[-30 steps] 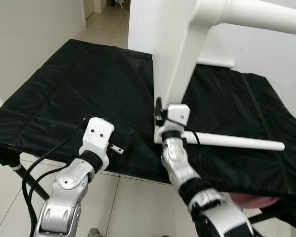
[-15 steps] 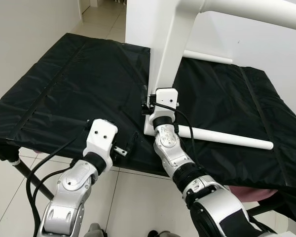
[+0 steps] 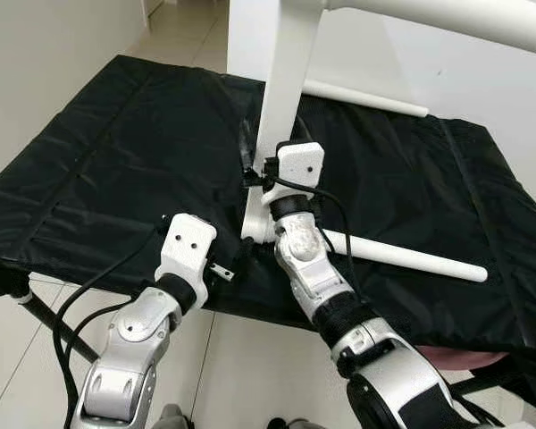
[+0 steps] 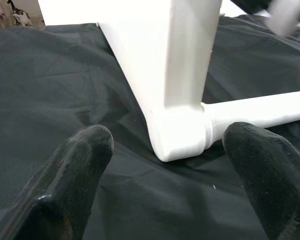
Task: Building children table
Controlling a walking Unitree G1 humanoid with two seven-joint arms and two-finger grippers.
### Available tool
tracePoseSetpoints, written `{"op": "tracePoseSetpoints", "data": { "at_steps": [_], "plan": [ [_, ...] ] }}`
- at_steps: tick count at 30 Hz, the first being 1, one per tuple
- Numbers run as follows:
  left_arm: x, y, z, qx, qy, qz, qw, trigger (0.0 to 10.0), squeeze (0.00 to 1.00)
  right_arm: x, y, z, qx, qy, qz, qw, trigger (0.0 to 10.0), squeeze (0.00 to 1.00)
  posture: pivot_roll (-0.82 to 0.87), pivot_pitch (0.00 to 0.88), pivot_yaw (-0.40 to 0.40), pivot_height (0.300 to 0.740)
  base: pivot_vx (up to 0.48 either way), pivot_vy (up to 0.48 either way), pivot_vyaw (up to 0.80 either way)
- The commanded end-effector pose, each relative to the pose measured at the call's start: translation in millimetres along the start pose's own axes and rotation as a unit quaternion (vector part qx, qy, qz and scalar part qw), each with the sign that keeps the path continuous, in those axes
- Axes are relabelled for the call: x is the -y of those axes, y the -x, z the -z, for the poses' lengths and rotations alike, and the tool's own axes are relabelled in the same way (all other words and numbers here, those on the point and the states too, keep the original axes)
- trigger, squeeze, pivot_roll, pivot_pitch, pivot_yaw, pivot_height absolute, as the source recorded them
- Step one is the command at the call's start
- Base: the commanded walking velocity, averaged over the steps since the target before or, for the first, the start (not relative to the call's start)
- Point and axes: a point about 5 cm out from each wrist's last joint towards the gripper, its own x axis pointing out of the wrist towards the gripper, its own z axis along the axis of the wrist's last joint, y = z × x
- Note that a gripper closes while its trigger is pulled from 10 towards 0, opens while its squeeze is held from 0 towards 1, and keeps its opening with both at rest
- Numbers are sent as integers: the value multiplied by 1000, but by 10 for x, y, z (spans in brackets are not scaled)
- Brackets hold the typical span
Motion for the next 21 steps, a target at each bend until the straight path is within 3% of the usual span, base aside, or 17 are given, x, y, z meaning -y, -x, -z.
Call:
{"op": "tracePoseSetpoints", "data": {
  "at_steps": [1,2,4,8,14,21],
  "plan": [
    [29,-22,3,4,4,-2,1000,10000,0,-168,324,148,-34,-23,-13,999,10000,0,133,51,-100,740,0,0,0],
    [29,-22,3,4,4,-2,1000,10000,0,-168,324,148,-34,-23,-13,999,10000,0,133,51,-100,740,0,0,0],
    [32,-24,8,6,4,0,1000,10000,0,-39,492,222,-51,-5,-16,999,10000,0,129,48,-101,740,0,0,0],
    [32,-24,8,6,4,0,1000,10000,0,7,541,238,-56,-1,-16,998,10000,0,129,48,-101,740,0,0,0],
    [3,-27,24,6,-7,-4,1000,10000,0,277,779,251,-72,40,-32,996,10000,0,119,30,-100,740,0,0,0],
    [-25,-56,21,7,-24,-3,1000,10000,0,358,896,232,-79,51,-52,994,10000,0,110,13,-93,740,0,0,0]
  ]
}}
